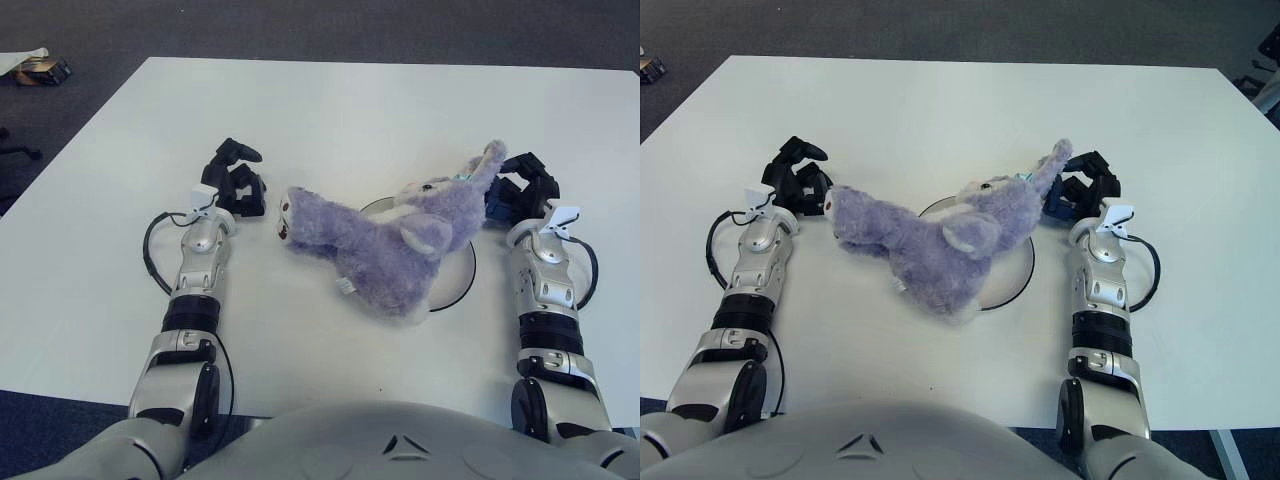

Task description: Put the doll into the plate.

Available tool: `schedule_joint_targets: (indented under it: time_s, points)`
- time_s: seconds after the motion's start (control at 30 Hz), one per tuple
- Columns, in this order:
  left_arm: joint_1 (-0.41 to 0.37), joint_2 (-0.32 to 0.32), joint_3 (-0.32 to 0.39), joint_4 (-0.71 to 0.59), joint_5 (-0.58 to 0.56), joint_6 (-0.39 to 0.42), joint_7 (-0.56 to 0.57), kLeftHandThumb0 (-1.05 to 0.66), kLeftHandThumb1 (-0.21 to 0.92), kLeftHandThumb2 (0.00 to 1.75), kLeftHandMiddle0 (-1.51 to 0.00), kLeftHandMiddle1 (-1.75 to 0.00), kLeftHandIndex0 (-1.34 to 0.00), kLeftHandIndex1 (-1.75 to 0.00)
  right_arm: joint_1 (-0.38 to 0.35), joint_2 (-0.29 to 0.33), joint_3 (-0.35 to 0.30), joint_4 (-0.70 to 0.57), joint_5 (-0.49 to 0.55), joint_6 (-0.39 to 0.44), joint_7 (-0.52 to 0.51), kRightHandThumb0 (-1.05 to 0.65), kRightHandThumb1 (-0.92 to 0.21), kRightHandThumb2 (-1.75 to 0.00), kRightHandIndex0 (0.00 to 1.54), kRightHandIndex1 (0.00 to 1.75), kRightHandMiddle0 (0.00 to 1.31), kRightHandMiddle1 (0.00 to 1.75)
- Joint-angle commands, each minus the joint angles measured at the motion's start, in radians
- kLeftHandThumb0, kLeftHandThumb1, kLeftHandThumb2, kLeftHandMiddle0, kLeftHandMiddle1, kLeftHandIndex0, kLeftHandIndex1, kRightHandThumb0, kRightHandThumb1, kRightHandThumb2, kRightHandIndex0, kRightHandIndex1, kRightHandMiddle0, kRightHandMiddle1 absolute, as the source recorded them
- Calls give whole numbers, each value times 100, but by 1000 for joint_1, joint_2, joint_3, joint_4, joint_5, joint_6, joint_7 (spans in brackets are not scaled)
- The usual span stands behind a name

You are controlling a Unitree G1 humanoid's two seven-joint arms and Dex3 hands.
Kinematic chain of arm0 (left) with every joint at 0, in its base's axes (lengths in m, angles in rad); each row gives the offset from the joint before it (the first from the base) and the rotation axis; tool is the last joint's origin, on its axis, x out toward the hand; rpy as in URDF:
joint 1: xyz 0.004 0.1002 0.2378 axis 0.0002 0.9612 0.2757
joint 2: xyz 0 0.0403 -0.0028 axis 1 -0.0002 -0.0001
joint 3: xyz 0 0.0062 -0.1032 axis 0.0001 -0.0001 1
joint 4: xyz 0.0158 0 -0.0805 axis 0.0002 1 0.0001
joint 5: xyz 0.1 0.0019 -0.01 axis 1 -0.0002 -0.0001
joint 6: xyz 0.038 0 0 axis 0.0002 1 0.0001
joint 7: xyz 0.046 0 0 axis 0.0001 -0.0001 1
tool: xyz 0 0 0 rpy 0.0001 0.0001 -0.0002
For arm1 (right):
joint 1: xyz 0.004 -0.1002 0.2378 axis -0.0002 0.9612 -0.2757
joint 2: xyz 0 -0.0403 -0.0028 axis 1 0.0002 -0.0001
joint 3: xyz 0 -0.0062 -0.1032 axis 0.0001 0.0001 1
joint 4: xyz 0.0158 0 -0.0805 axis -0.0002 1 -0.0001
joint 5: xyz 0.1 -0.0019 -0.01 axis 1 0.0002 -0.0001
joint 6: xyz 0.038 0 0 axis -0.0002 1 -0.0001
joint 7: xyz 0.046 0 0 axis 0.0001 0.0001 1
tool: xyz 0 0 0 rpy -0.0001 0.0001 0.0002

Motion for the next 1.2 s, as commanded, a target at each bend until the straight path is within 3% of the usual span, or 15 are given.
schedule_joint_targets:
  time_s: [0.0,0.23,0.37,0.53,0.63,0.73,1.17]
  points:
    - [54,-22,-6,16,8,29,17,-1,10,155,-80,-175,-55,-167,29,26,8,1,1,5,-1,-1,-6,-158,82,165,58,175]
    - [64,-30,-6,5,14,42,29,-1,8,156,-82,-175,-60,-163,73,91,33,-3,-3,-94,2,-1,-3,-163,85,169,60,175]
    - [67,-30,-11,-2,29,59,47,-1,6,158,-83,-175,-61,-162,83,101,49,54,-25,-239,27,-1,4,-171,88,173,67,172]
    - [70,-25,-18,-9,36,69,46,-1,5,160,-84,-175,-62,-163,75,98,57,122,-39,-351,37,-1,8,-174,91,174,73,166]
    - [71,-22,-21,-9,39,72,42,-1,4,160,-84,-175,-62,-163,70,102,60,159,-40,-408,40,-32,-19,-144,107,175,65,172]
    - [71,-18,-24,-9,41,76,36,-1,4,161,-84,-175,-62,-164,66,106,60,182,-37,-442,44,-42,-30,-133,112,175,60,174]
    - [69,-10,-35,-9,38,85,15,-1,6,161,-83,-175,-58,-169,52,99,70,244,-39,-487,63,-46,-38,-124,113,175,57,175]
